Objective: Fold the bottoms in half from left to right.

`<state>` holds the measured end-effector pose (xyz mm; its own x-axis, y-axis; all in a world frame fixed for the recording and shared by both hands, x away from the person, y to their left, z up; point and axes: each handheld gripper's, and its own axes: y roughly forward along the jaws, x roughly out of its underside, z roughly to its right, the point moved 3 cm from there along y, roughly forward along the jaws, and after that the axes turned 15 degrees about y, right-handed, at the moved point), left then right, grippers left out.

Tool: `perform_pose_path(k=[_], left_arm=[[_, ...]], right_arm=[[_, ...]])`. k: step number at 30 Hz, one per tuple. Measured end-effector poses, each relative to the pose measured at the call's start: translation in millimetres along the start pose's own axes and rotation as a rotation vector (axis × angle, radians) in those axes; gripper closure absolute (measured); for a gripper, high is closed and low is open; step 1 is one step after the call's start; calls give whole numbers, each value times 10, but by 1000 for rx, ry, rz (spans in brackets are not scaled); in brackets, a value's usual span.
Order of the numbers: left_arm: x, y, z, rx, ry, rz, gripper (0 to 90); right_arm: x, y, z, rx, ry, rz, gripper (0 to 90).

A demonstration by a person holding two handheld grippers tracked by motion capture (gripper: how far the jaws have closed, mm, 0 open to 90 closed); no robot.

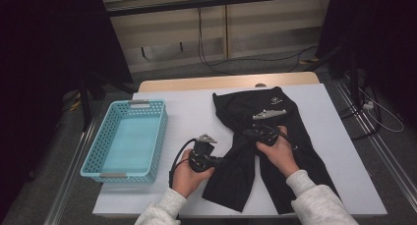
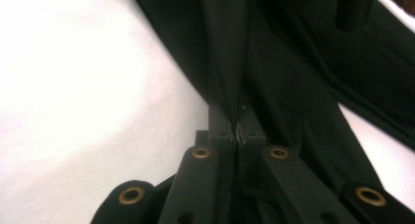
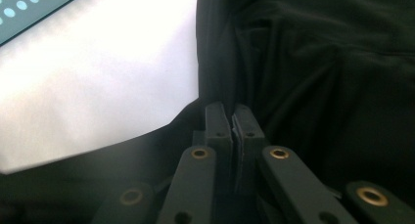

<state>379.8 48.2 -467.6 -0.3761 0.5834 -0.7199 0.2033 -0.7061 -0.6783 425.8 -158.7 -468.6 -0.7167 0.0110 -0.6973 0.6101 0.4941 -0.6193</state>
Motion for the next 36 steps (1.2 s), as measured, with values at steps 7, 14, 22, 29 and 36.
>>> perform_pose_path(k=[7, 14, 22, 29, 36], left_arm=[[-39, -34, 17, 16, 7, 11, 883], [-28, -22, 12, 13, 1, 5, 882], [11, -51, -51, 17, -26, 13, 882], [40, -105, -86, 10, -50, 24, 882], [36, -104, -73, 15, -57, 23, 883]], right_arm=[[82, -209, 76, 41, -29, -26, 806], [-58, 9, -43, 66, -85, 1, 537], [-304, 358, -247, 38, -111, 7, 463], [-315, 631, -440, -15, -142, -10, 430], [-297, 807, -491, 0, -184, -22, 543]])
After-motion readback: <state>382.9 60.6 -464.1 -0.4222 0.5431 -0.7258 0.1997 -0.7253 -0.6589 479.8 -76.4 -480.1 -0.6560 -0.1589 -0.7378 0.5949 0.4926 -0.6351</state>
